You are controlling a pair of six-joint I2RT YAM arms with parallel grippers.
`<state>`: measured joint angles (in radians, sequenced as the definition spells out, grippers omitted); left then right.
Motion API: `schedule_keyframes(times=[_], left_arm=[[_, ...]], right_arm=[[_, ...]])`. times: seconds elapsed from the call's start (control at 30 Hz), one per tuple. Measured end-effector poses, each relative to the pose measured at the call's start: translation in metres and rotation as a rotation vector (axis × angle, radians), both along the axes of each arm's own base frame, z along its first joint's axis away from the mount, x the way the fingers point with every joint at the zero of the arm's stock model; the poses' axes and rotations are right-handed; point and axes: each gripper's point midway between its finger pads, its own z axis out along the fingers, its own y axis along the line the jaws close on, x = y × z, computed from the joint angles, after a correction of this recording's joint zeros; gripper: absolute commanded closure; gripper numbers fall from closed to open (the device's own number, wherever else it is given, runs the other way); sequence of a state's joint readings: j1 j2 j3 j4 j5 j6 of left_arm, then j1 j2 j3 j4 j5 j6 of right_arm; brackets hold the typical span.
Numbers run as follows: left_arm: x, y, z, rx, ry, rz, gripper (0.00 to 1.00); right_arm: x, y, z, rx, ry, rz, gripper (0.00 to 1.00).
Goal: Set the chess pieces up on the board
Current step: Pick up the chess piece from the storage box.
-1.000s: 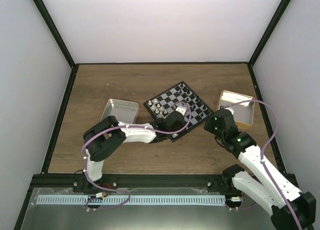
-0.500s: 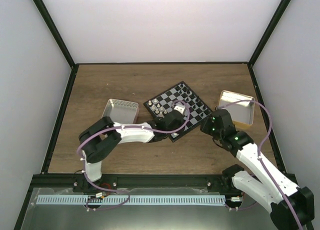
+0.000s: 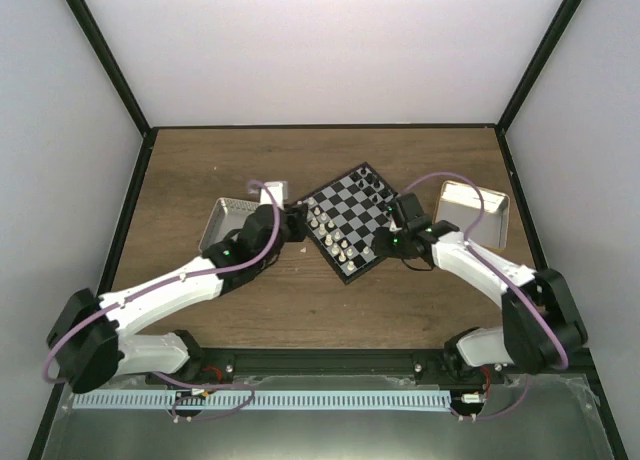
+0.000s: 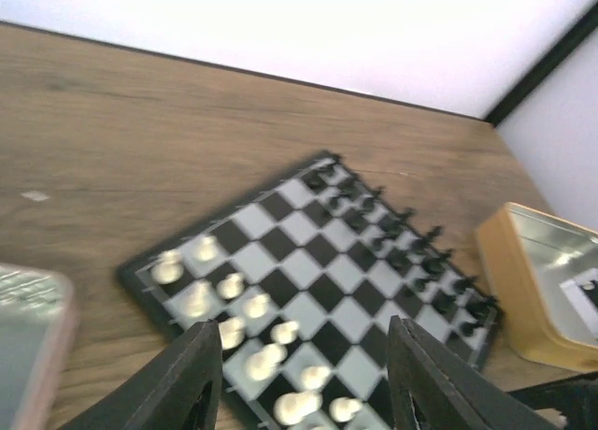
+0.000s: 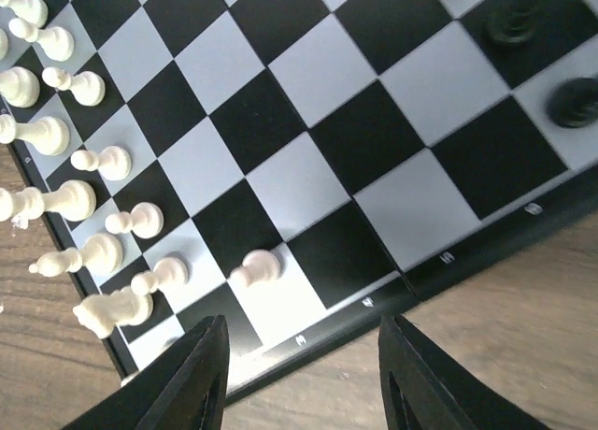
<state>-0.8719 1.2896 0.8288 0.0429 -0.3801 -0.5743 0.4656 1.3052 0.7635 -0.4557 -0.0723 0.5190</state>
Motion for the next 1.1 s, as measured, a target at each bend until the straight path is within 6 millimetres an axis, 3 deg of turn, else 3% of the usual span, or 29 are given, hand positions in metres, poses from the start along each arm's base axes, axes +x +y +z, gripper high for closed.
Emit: schedule_keyframes(times=[0.17,0.37,0.87,1.1], left_arm=[[-0.005,0.061,-0.019,0.021,0.032,0.119,0.48],[-0.014,0.095,-0.034,0.016,0.062,0.183,0.47],[-0.019,0.108,-0.049,0.013,0.096,0.212,0.48],[-0.019,0.109,-0.050,0.013,0.098,0.214,0.47]], right_arm=[[0.011,0.021,-0.016,-0.038,0.038,0.068,0.58],[0.023,0.038,-0.025,-0.088,0.038,0.099,0.63],[0.021,0.038,-0.044,-0.206,0.043,0.109,0.91],[0.014,0.044,-0.043,-0.206,0.045,0.137,0.92]])
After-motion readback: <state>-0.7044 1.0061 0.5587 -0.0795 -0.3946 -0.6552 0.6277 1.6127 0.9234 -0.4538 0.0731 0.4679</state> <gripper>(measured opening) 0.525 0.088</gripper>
